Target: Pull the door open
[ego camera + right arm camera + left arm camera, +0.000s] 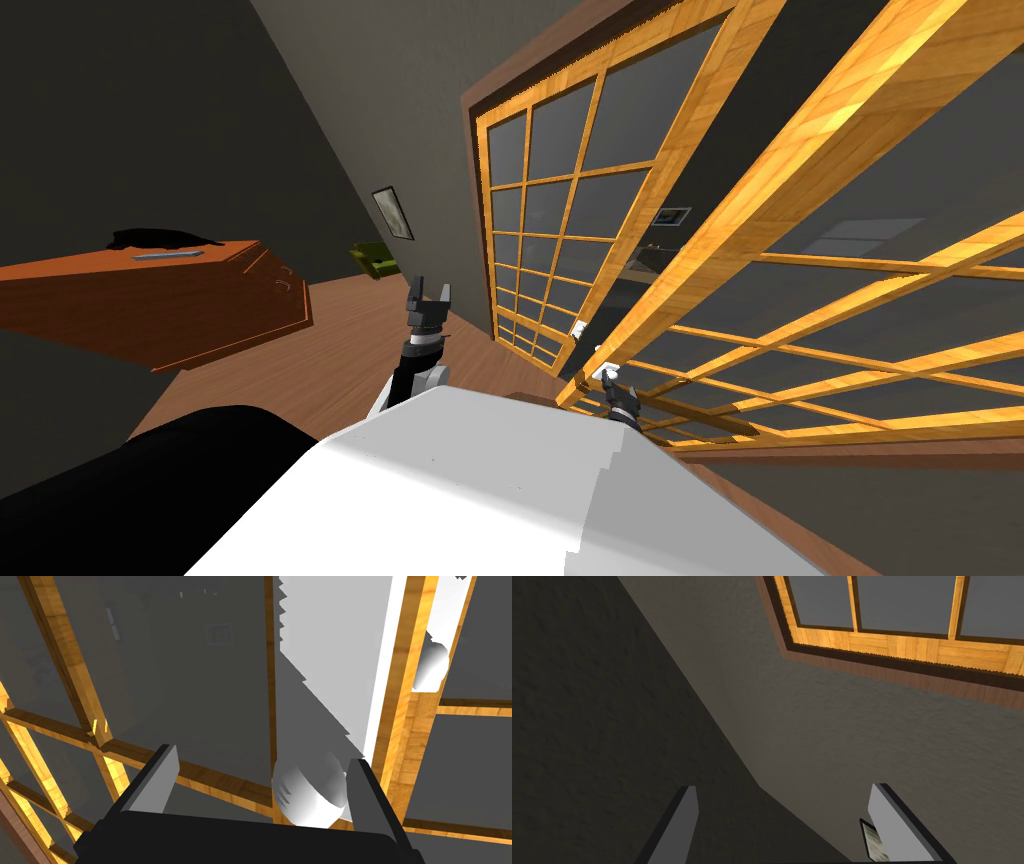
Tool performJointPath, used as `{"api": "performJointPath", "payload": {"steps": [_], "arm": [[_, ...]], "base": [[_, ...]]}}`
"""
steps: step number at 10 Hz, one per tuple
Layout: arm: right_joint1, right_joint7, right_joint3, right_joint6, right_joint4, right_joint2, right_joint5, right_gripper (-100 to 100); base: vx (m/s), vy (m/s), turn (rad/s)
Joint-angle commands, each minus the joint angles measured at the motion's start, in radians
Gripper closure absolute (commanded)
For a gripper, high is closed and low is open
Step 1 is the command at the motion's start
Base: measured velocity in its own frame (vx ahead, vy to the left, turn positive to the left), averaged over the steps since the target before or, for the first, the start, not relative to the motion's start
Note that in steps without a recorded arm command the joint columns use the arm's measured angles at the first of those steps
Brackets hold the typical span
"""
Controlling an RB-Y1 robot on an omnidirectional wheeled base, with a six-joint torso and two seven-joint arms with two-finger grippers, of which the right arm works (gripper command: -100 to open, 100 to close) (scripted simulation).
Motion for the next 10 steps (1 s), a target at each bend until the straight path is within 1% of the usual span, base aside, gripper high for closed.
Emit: {"api": "performJointPath", "payload": {"steps": [1, 2, 3, 4, 5, 6, 7, 8, 9, 10], "arm": [[0.027, -0.038, -0.016, 0.027, -0.021, -0.029, -0.025, 100], [0.027, -0.038, -0.016, 0.027, -0.021, -0.029, -0.025, 100], [0.027, -0.038, -0.016, 0.022, 0.010, -0.029, -0.025, 100], [0.022, -0.038, -0.016, 0.005, 0.050, -0.029, -0.025, 100], [0.026, -0.038, -0.016, 0.007, 0.050, -0.029, -0.025, 100], [0.027, -0.038, -0.016, 0.027, -0.002, -0.029, -0.025, 100], [0.027, -0.038, -0.016, 0.027, -0.021, -0.029, -0.025, 100], [0.027, -0.038, -0.016, 0.027, 0.022, -0.029, -0.025, 100], [0.027, -0.038, -0.016, 0.010, 0.057, -0.029, -0.025, 100], [0.027, -0.038, -0.016, 0.013, 0.051, -0.029, -0.025, 100]], "base": [[-0.047, 0.001, 0.047], [-0.042, -0.002, -0.001], [-0.009, -0.016, -0.034], [-0.001, -0.011, -0.028], [-0.010, -0.004, 0.001], [-0.019, 0.018, 0.037], [-0.025, 0.033, -0.002], [0.004, 0.006, -0.028], [0.022, -0.023, 0.003], [0.009, -0.010, 0.021]]}}
